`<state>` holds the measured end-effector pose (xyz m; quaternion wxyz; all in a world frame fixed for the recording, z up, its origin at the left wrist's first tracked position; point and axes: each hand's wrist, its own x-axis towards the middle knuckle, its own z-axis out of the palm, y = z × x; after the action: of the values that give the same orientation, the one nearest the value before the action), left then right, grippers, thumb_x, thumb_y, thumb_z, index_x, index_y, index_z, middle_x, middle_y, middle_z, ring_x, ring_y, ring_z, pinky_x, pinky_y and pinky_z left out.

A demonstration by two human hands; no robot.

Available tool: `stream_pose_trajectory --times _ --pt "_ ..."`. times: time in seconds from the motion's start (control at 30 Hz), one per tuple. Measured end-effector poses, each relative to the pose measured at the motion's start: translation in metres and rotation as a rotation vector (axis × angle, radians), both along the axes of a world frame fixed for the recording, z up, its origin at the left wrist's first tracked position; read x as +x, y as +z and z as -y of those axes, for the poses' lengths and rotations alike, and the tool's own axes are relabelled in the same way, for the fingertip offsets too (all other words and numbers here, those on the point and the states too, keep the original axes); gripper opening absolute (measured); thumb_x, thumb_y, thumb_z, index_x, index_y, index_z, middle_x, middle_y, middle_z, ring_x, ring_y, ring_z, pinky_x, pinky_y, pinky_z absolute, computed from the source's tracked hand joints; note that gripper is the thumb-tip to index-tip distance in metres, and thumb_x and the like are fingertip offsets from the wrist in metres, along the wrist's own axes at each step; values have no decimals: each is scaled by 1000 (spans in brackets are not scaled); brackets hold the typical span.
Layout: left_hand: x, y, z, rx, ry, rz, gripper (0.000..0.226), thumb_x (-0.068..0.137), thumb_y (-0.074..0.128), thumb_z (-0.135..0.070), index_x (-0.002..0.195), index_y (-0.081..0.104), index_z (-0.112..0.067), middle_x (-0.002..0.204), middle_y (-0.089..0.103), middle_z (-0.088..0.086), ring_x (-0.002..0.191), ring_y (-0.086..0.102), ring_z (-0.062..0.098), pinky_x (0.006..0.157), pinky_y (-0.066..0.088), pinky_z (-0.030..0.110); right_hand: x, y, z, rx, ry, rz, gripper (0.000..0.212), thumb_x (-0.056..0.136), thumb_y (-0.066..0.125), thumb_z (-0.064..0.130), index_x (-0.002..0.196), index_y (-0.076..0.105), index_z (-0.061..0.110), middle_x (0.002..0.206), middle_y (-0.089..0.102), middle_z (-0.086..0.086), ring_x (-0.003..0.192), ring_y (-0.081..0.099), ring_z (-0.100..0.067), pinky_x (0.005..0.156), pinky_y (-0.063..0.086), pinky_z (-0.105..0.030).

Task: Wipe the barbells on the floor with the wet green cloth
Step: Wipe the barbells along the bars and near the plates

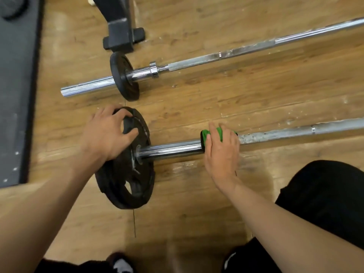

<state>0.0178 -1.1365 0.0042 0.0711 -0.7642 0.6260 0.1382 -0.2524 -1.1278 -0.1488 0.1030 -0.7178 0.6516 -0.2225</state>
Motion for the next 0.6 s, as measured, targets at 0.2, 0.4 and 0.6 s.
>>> stream_pose_trajectory --times 0.2,0.4,0.6 --pt "3 4 23 54 4 -19 69 81 50 -60 138 63 -22 151 49 9 138 41 34 113 31 49 -6 8 3 102 56 -29 43 108 45 22 149 52 15 145 52 -20 136 48 -37 119 37 -51" --pt "9 6 38 32 -12 -29 72 79 46 -61 134 65 -19 146 53 12 134 45 37 109 36 50 -4 20 32 212 131 -80 39 108 49 20 145 55 12 146 53 -23 131 53 -43 112 41 -49" --pt "18 -3 56 46 -86 -15 53 96 61 -54 136 62 -20 146 53 11 133 46 37 108 35 53 11 24 48 216 -47 -44 30 106 53 19 134 62 13 128 61 -16 106 64 -39 80 47 -39"
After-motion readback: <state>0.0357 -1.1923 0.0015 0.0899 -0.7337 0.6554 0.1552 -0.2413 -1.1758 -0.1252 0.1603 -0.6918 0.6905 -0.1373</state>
